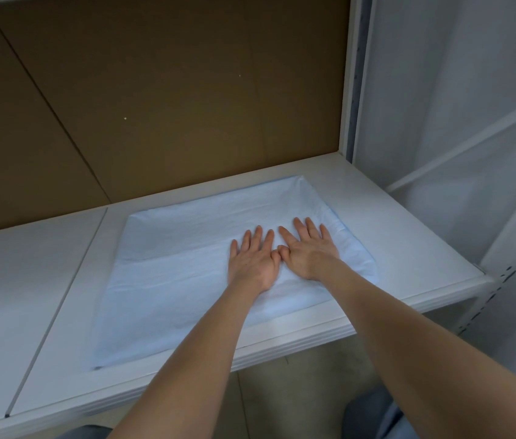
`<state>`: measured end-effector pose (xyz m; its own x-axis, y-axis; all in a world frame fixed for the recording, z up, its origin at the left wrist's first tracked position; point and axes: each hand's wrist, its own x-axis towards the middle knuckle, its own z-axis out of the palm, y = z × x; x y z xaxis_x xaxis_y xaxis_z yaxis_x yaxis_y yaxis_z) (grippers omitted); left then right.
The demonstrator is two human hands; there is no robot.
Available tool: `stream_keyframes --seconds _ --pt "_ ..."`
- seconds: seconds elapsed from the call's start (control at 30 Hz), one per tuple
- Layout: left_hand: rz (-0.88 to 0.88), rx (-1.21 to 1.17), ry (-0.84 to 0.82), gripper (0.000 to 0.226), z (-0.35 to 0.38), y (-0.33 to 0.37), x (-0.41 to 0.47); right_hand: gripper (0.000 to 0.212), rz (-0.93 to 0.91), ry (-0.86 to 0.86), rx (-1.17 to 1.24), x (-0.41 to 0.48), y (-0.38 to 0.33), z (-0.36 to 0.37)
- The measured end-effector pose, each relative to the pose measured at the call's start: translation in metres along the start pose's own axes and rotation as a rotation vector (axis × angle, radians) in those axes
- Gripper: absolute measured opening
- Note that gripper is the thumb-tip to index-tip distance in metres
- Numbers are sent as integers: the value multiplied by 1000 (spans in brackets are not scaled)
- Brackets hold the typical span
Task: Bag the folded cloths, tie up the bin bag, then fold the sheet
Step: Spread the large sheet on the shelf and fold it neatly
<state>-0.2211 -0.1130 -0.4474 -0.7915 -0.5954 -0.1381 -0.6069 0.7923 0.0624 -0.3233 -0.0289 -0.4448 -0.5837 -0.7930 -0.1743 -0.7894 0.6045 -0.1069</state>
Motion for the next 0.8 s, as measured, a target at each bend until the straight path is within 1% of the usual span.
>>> stream_keyframes --seconds 0.1,0.17,0.23,0.3,0.4,0.53,0.7,0.8 --pt "17 -19 -22 54 -4 0 0 57 0 1 7 -2 0 -3" --pt "46 -95 -19 52 -11 -4 2 57 9 49 8 -2 -3 -10" --pt "54 -154 68 51 -19 -16 3 56 19 158 15 0 -10 -17" --pt "12 -106 155 52 -25 -36 1 57 -10 204 58 6 -24 -21" --pt "-95 -34 146 54 -26 -72 -3 60 -90 140 58 16 -48 -20" --pt "-208 -26 96 55 -25 -110 -4 63 -130 93 18 32 -68 -20" --pt "-239 -30 12 55 -20 -127 -1 63 -150 46 2 47 -78 -13" --pt "-241 -33 17 55 -12 -128 0 63 -144 36 5 49 -76 -4"
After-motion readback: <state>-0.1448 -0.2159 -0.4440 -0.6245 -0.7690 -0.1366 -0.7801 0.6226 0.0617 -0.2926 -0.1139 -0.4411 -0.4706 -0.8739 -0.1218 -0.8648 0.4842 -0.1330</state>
